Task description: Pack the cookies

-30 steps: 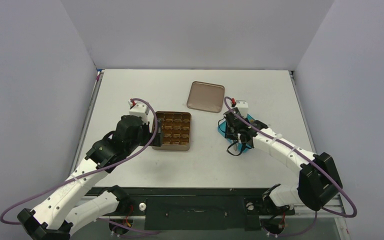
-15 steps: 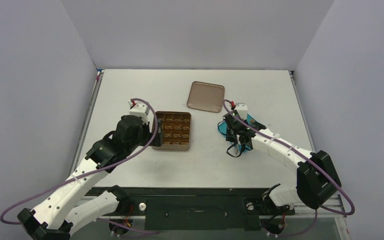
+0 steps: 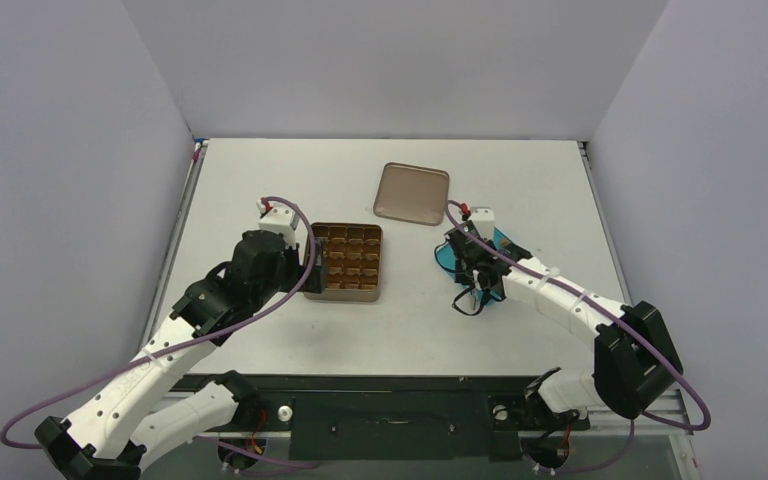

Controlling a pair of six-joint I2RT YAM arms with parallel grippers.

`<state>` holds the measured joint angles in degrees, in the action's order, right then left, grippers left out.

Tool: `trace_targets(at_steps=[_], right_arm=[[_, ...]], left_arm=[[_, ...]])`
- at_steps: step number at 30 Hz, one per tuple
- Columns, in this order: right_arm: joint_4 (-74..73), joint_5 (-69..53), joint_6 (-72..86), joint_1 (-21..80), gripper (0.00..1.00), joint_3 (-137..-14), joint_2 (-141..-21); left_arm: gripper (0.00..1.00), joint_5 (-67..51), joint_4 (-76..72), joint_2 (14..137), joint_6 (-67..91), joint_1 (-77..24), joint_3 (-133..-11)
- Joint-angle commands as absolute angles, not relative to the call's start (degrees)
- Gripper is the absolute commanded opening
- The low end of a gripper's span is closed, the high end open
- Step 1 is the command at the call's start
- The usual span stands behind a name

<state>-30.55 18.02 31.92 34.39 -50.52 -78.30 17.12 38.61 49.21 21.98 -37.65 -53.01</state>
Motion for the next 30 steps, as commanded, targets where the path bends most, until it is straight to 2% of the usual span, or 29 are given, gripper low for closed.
trace_targets(at_steps=[1,9,20,30], right_arm=[[-33.87,23.97,30.58,37.02,0.12,-54.89,-75.40],[-40.87,29.55,29.55,44.62,0.10,-63.57,-75.22],[-41.20,25.52,27.59,52.41,0.09,-73.96,-77.30],[-39.04,22.79,24.69,58.07,0.10,-83.52,-85.93]], left_arm=[[0.97,17.16,37.39,49.00,21.53,-37.26,-52.94],[0.97,18.52,37.53,48.32,21.65,-37.21,-52.98],[0.97,25.05,37.68,44.44,22.84,-37.26,-52.72],[0.97,30.72,37.33,39.27,23.66,-37.25,-52.10]])
